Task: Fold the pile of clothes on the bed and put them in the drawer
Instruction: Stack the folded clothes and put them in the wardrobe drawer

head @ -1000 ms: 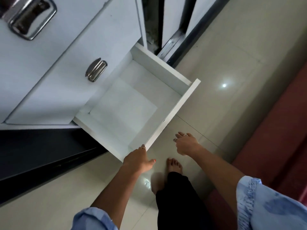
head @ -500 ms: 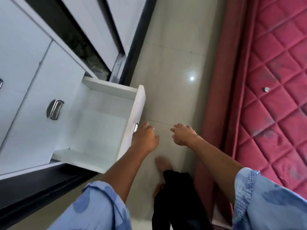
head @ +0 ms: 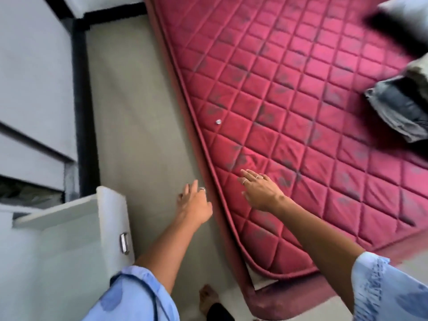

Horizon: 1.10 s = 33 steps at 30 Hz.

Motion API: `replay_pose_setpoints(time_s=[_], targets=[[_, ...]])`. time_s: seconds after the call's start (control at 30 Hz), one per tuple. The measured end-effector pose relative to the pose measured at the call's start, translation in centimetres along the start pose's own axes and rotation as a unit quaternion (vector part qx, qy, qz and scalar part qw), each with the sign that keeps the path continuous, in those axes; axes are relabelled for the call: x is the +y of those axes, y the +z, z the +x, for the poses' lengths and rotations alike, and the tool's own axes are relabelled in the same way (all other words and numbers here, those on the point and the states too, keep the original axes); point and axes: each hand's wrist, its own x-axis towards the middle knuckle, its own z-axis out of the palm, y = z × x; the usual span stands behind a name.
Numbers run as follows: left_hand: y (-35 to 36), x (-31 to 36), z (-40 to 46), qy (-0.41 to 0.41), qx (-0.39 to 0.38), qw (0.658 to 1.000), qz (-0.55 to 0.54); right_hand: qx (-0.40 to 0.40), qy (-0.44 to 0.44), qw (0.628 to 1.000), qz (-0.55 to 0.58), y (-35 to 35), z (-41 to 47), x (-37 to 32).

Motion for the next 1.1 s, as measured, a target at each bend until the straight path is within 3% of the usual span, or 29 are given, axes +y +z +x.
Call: replay_pose_setpoints(time_s=[0.27,0.57,0.67,0.87,1.1], targets=[[1.1,13.4,0.3,0.116,-0.059,0.987,0.093,-0.005,0.164,0.986,0.037,0.7,-10.8,14.9],[0.3,26.4,4.4,0.111,-0.059,0.98,0.154,0.048,0.268,0.953,0.133,2.3,-16.9,31.7],[1.3,32.1,7.0,0.095,-0.07,0.982,0.148,0.12,0.27,0.941,0.162,2.6,-17.4,37.5],[1.9,46.5,12.6,0.076,-0.066,0.995,-0.001,0.238,0.277,0.92,0.139,2.7,-21.1,50.8],[0.3,59.3,18.7,0.04,-0.078,0.984,-0.157,0.238,0.443,0.831,0.238,2.6,-23.7,65.7]])
